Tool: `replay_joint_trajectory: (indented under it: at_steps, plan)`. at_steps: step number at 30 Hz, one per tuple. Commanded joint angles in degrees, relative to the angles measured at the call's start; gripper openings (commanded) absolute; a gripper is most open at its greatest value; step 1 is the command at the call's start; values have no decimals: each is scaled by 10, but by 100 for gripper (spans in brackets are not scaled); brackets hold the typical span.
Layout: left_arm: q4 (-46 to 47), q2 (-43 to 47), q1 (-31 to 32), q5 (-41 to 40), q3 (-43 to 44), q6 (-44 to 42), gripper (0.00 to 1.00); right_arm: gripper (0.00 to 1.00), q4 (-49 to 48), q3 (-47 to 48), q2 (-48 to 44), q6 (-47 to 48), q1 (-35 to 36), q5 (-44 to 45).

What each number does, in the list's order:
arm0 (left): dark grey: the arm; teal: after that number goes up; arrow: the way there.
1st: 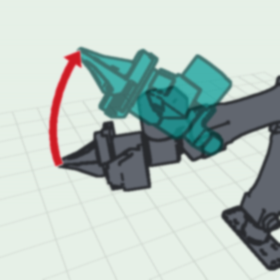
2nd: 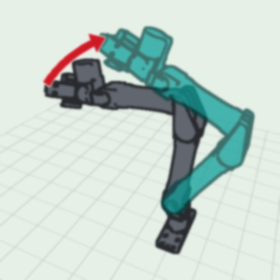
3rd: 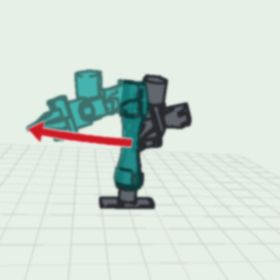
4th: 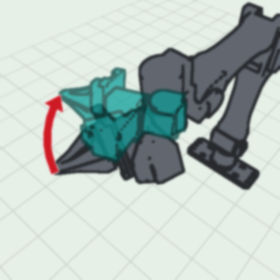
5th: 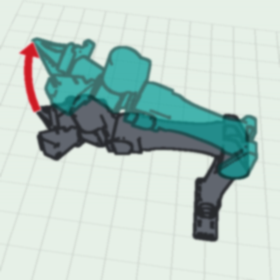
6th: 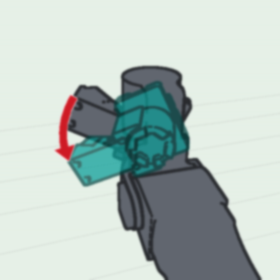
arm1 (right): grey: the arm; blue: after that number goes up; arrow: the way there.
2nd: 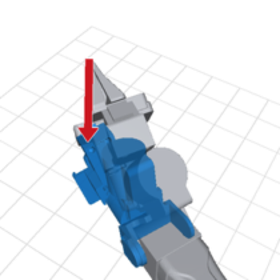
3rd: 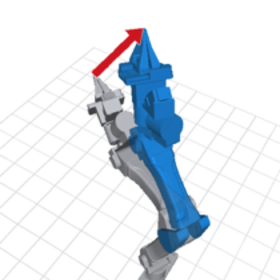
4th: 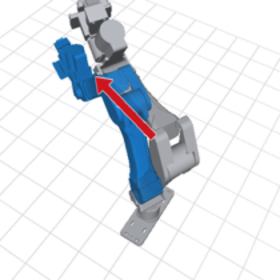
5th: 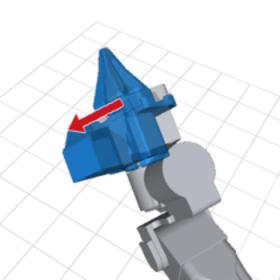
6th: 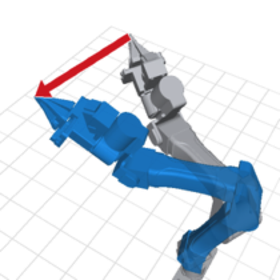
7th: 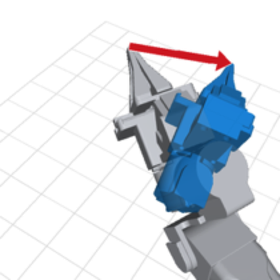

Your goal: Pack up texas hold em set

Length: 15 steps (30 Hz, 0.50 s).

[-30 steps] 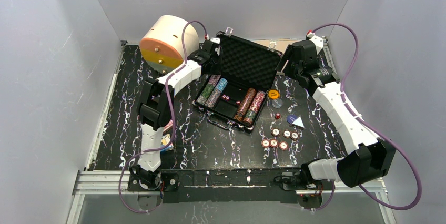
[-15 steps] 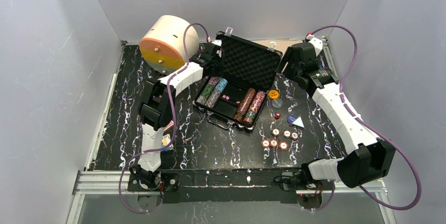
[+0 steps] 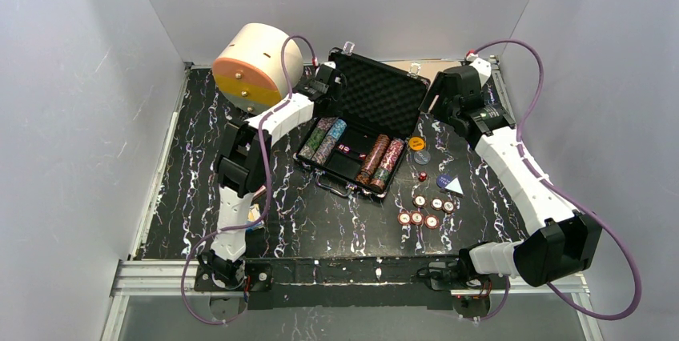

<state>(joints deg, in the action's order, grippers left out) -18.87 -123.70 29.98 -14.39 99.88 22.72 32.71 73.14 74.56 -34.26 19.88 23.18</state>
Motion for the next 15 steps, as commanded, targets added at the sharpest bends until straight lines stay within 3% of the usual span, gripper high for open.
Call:
replay_joint_trajectory:
  at_steps: [1,8,12,15]
  plan:
    - [-168,-39,-17,-38,9,-19,51,79,-31,-19,-18,8,-3,-14]
    - [-162,-25,-23,-40,139,-32,83,83,-49,-49,-8,18,-4,-110]
    - [-140,12,-25,-27,109,-39,96,85,-36,-58,13,12,-4,-155]
    - [-111,64,-26,-32,31,-41,98,85,-16,-70,25,-12,-4,-176]
